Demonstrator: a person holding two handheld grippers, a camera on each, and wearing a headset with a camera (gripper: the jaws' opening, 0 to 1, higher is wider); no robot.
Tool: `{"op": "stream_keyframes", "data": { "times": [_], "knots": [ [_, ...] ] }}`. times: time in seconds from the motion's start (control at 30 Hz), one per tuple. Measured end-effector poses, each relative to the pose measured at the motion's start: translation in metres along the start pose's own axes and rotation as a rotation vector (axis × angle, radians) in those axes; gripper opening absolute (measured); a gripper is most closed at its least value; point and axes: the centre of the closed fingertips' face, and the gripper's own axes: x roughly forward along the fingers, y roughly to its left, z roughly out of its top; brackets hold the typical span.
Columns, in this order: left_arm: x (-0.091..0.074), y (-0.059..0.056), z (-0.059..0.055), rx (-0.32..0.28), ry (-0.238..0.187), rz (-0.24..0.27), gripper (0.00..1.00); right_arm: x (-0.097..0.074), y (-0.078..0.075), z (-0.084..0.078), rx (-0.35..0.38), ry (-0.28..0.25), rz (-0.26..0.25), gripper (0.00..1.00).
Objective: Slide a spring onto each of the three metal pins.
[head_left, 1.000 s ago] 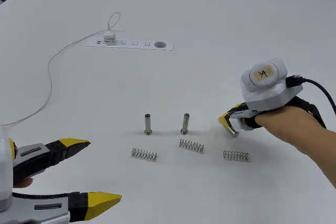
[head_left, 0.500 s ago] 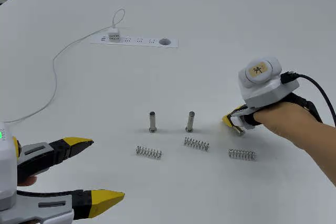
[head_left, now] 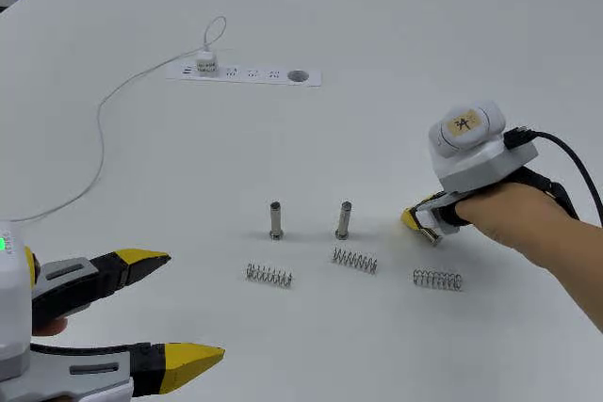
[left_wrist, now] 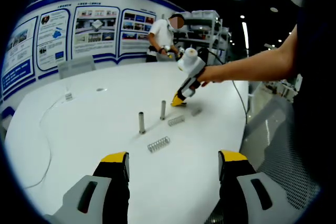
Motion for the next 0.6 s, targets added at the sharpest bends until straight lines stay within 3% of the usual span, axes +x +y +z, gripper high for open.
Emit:
{"op": "stream_keyframes", "data": {
  "times": [0.3,0.6],
  "knots": [
    [-0.0032,0.0013,-0.0017,-0.001,0.008,0.004,0.7,0.002,-0.004,-0.001,-0.006,0.035,-0.012,0.09],
    [-0.002,0.0003,0.001,0.001,0.003,0.003,0.69,0.0,-0.0032,-0.0011,-0.022,0.011,-0.014,0.09]
  ]
}}
